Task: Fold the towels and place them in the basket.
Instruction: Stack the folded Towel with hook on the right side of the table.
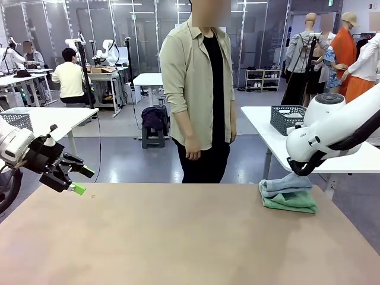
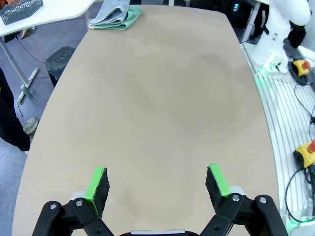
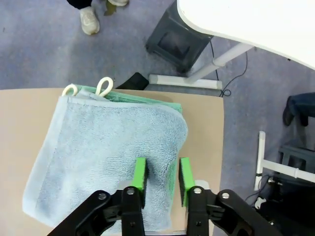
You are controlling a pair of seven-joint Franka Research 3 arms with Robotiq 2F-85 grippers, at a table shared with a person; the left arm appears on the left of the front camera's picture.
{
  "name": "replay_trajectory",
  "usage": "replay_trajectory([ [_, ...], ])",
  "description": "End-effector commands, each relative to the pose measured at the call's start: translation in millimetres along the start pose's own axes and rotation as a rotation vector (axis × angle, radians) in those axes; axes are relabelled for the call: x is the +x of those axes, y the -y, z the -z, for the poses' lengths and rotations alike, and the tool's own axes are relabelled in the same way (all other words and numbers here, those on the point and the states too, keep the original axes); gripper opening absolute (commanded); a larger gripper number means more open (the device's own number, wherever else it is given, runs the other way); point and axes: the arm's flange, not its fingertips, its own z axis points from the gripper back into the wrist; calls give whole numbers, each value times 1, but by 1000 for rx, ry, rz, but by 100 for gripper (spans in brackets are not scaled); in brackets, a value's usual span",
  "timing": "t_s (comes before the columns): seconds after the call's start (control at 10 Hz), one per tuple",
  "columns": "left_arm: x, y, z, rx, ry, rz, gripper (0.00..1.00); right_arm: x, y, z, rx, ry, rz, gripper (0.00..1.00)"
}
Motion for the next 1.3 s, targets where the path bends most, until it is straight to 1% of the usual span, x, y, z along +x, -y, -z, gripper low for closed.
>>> replay_trajectory([
  [0.0,1,0,-1,-2,-4,4,100,-4,4,-23,-19,-28,-10,61],
  [0.1,1,0,-1,-2,-4,4,100,-6,8,-39,-9,-53,-7,49],
  [0.2,1,0,-1,-2,-4,4,100,-10,12,-61,-4,-91,-12,81],
  [0.3,1,0,-1,-2,-4,4,100,-17,15,-86,1,-112,-21,69],
  [0.4,1,0,-1,-2,-4,4,100,-25,18,-116,26,-126,-26,100],
  [0.6,1,0,-1,-2,-4,4,100,-47,19,-173,85,-193,-6,100],
  [0.7,1,0,-1,-2,-4,4,100,-56,16,-190,132,-193,9,100],
  [0.8,1,0,-1,-2,-4,4,100,-63,10,-203,157,-188,12,100],
  [1.0,1,0,-1,-2,-4,4,100,-79,-4,-224,160,-164,4,100],
  [1.2,1,0,-1,-2,-4,4,100,-87,-2,-239,227,-142,-44,100],
])
